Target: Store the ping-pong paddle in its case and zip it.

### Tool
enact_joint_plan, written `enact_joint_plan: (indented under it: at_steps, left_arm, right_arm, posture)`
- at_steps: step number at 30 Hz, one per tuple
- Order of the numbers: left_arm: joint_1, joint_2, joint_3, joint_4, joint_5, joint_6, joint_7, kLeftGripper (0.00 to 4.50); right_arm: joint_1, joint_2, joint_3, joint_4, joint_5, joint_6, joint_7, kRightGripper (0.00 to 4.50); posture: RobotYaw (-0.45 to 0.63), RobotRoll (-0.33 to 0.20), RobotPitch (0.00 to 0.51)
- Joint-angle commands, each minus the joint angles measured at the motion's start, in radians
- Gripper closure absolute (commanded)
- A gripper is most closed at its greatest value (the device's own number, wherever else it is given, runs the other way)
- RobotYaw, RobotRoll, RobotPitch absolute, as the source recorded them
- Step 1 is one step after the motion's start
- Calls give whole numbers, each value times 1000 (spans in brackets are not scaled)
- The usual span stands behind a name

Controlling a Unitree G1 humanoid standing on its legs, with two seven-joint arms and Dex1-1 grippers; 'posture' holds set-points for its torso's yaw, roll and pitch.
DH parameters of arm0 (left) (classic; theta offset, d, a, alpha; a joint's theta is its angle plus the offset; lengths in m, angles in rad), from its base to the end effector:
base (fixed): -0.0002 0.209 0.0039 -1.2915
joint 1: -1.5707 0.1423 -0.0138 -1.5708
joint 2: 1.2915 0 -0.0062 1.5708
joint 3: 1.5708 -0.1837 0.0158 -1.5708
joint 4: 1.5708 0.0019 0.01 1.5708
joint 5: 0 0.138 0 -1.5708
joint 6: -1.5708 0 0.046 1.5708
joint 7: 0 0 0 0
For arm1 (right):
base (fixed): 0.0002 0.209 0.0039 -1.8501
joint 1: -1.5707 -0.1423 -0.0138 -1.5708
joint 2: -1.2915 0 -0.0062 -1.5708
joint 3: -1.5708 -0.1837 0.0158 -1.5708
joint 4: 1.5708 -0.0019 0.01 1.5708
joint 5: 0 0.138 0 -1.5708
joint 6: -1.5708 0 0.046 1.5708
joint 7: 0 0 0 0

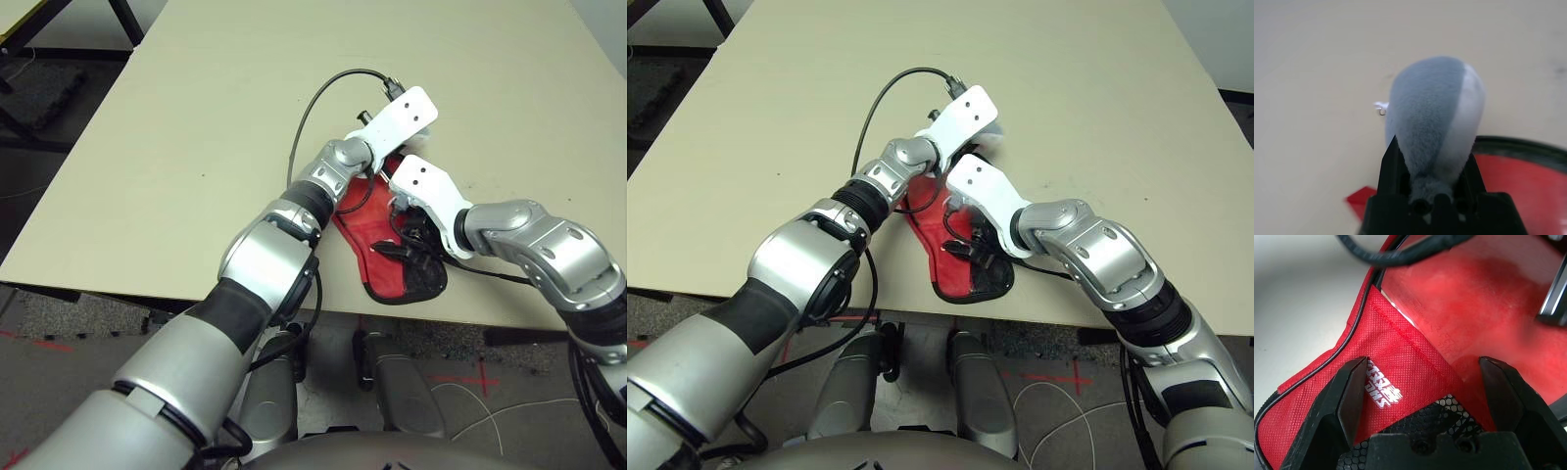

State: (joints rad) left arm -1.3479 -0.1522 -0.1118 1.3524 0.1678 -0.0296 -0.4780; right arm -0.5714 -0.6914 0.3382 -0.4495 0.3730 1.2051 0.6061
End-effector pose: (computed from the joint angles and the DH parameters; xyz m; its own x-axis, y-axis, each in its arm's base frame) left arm 0.3523 0.0006 0.1772 0.6051 -0.7519 -0.2617 0.7870 0.5153 0.3391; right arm 0.2420 -0.1608 0.1817 0.5221 0.5606 -0.6427 -0.8114 0.5586 -0.1719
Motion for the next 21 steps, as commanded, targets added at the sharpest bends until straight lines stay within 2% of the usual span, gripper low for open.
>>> enact_joint_plan:
  at_steps: [1, 5, 8, 18, 21]
  left_arm:
    - [-4, -60, 31, -21, -49, 54, -174, 4141]
    - [2, -55, 42, -41, -78, 104, -364, 4163]
    - [13, -59, 36, -52, -83, 129, -445, 4164]
    - [49, -44, 9, -70, -61, 137, -516, 4168]
    - [24, -12, 21, -81, -74, 131, -530, 3147]
  right_arm:
    - [43, 14, 46, 30, 10, 36, 11, 0]
    - [46, 12, 31, 32, 11, 38, 14, 0]
    - [45, 10, 28, 38, 8, 33, 18, 0]
    - [28, 14, 23, 72, -6, 15, 30, 0]
    - [26, 15, 18, 71, -5, 18, 29, 0]
  posture:
    - [-44, 0, 255]
    - [-28, 0, 250]
    - [-20, 0, 247]
    - [-12, 0, 247]
    - [-11, 0, 245]
